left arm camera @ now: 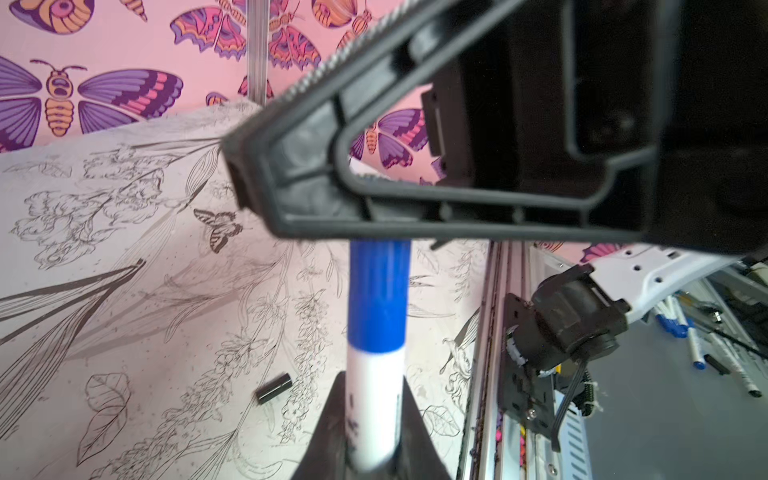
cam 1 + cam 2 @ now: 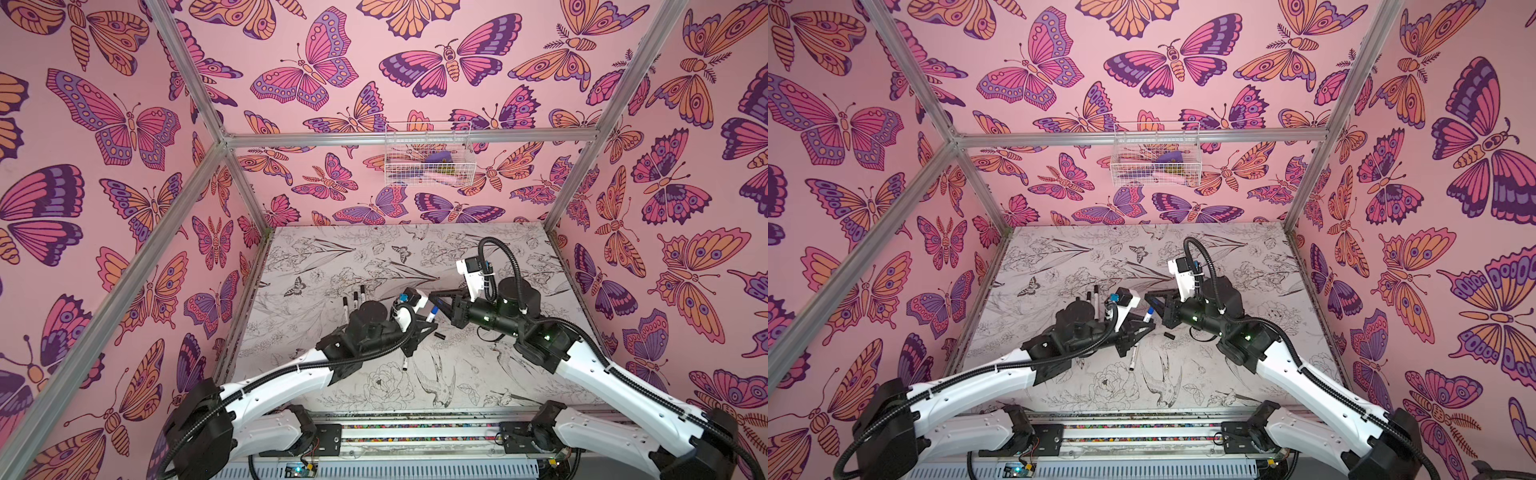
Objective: Insert the pens into the pen caps
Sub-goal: 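Open the right gripper off the blue cap and draw it back, then lower the capped blue marker with the left gripper beside the black markers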
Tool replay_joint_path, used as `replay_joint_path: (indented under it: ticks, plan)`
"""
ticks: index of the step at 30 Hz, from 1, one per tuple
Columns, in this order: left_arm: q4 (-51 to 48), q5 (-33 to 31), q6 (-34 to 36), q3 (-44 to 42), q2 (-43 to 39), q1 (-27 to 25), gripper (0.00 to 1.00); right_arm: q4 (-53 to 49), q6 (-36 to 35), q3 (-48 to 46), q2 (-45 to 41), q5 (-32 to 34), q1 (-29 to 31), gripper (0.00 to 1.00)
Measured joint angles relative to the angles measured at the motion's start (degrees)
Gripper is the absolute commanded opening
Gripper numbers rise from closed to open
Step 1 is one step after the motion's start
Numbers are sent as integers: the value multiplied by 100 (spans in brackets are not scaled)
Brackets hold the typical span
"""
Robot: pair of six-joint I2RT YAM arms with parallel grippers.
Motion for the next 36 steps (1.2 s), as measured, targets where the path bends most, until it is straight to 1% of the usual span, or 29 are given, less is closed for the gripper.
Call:
replay_joint_path:
  ticks: [2, 3, 4, 5, 7, 9, 13, 17, 19, 21, 24, 27, 30, 32, 36]
  plan:
    - [367, -11, -122, -339, -68, -52, 0, -127, 26, -37, 13, -81, 42, 20]
    - [544, -13, -162, -498, -68, -74, 0, -223, 55, -48, 22, -90, 57, 32]
    - [737, -208, -264, -649, -68, -90, 0, -402, 74, -55, 24, -118, 61, 39]
    - [946, -446, -367, -761, -68, -31, 0, -605, 79, -87, -2, -109, 72, 43]
    - [1375, -966, -546, -935, -55, 118, 0, -990, 111, -136, -50, -11, 72, 48]
    - [1707, -1276, -675, -1062, 0, 146, 0, -1141, 122, -136, -127, 155, 72, 51]
    - [2035, -1698, -901, -1268, 249, 142, 0, -1178, 122, -136, -496, 621, 70, 52]
    - [1941, -2208, -1174, -1373, 343, 181, 0, -1255, 120, -131, -787, 1036, 57, 51]
    - [1648, -2524, -1311, -1331, 321, 245, 0, -1384, 118, -122, -785, 1152, 52, 50]
    - [990, -2839, -1443, -1154, 319, 378, 0, -1534, 120, -122, -713, 1200, 52, 49]
    - [76, -3062, -1473, -710, 433, 643, 0, -1659, 129, -129, -592, 1198, 52, 49]
    - [-481, -3108, -1545, -236, 809, 986, 0, -1665, 149, -177, -579, 1198, 52, 49]
    - [-863, -2955, -1679, 118, 1388, 1419, 0, -1668, 166, -201, -555, 1193, 52, 48]
    - [-1108, -2872, -1722, 341, 1768, 1620, 0, -1663, 168, -201, -520, 1172, 52, 48]
    - [-1453, -2675, -1694, 815, 2500, 1742, 0, -1668, 166, -201, -474, 1106, 52, 48]
